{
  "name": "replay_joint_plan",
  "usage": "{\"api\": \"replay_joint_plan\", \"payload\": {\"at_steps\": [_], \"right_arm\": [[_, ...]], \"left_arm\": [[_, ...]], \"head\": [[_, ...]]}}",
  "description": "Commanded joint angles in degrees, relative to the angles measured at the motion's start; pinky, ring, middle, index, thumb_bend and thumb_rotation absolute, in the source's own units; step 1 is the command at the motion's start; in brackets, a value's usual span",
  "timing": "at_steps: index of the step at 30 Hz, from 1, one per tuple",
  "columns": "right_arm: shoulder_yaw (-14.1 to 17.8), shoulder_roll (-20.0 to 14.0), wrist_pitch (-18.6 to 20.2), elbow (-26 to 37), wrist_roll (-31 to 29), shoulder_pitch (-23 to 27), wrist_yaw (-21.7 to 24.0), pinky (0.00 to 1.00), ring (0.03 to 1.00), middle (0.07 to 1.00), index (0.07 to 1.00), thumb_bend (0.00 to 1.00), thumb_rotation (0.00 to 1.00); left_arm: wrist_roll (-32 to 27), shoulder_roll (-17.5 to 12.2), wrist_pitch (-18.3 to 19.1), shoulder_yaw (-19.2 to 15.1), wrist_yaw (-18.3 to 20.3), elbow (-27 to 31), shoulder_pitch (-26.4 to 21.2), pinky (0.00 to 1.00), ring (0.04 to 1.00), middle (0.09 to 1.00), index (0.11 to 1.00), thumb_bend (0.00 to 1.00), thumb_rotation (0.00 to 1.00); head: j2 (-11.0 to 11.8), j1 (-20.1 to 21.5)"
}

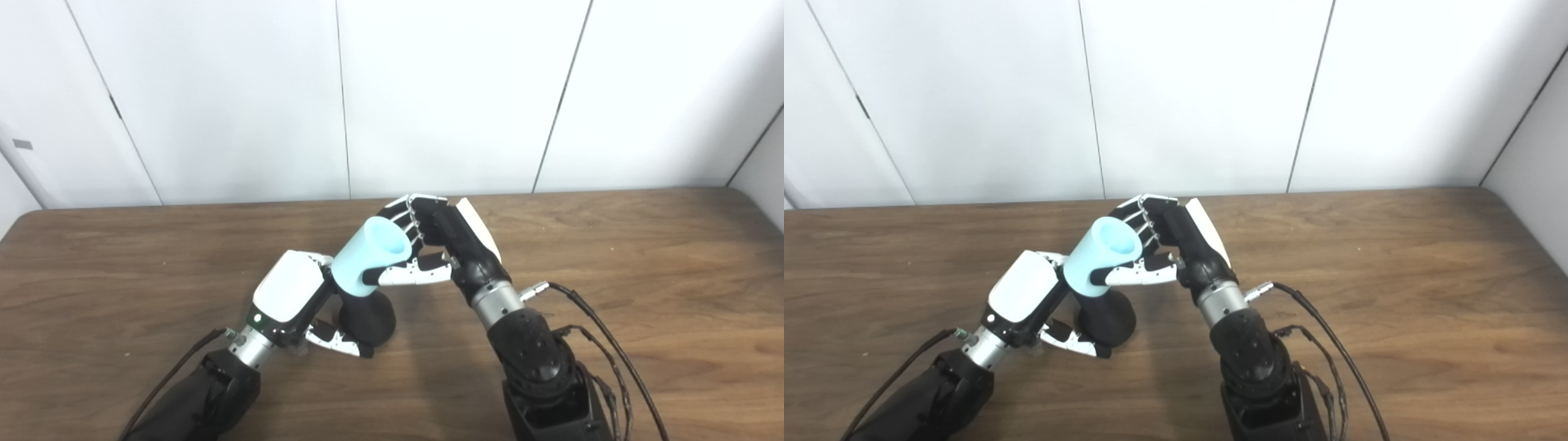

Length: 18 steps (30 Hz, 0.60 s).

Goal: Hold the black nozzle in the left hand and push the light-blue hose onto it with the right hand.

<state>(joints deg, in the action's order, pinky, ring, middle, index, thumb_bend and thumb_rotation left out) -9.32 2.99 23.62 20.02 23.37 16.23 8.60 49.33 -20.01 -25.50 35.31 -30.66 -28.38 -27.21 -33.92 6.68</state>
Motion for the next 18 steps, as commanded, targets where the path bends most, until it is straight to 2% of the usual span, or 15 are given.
{"api": "replay_joint_plan", "payload": {"at_steps": [1, 6, 14, 18], "right_arm": [[-1.24, -0.43, -4.52, 1.05, 0.48, 2.36, -1.48, 0.26, 0.372, 0.470, 0.537, 0.51, 0.00], [-2.53, -1.36, -3.50, 1.37, 1.76, 2.97, -0.99, 0.27, 0.379, 0.471, 0.540, 0.51, 0.00], [-4.81, -3.92, -0.54, 2.55, 5.17, 5.85, 0.51, 0.27, 0.382, 0.464, 0.536, 0.51, 0.00], [-4.94, -4.83, -0.42, 2.91, 5.32, 6.31, 0.41, 0.27, 0.386, 0.465, 0.526, 0.52, 0.00]], "left_arm": [[-3.28, 11.22, -1.40, 5.44, -2.66, -8.55, 16.50, 0.37, 0.399, 0.443, 0.517, 0.52, 0.00], [-3.68, 11.42, -1.41, 5.15, -1.90, -8.50, 16.48, 0.36, 0.389, 0.441, 0.517, 0.52, 0.00], [-2.82, 11.33, -1.41, 5.43, -2.83, -8.70, 16.20, 0.31, 0.346, 0.426, 0.520, 0.52, 0.00], [-2.72, 11.27, -1.41, 5.48, -2.67, -8.82, 16.05, 0.34, 0.367, 0.433, 0.520, 0.52, 0.00]], "head": [[-0.20, -0.08], [-0.38, -0.27], [-0.71, 0.57], [-0.73, 0.91]]}}
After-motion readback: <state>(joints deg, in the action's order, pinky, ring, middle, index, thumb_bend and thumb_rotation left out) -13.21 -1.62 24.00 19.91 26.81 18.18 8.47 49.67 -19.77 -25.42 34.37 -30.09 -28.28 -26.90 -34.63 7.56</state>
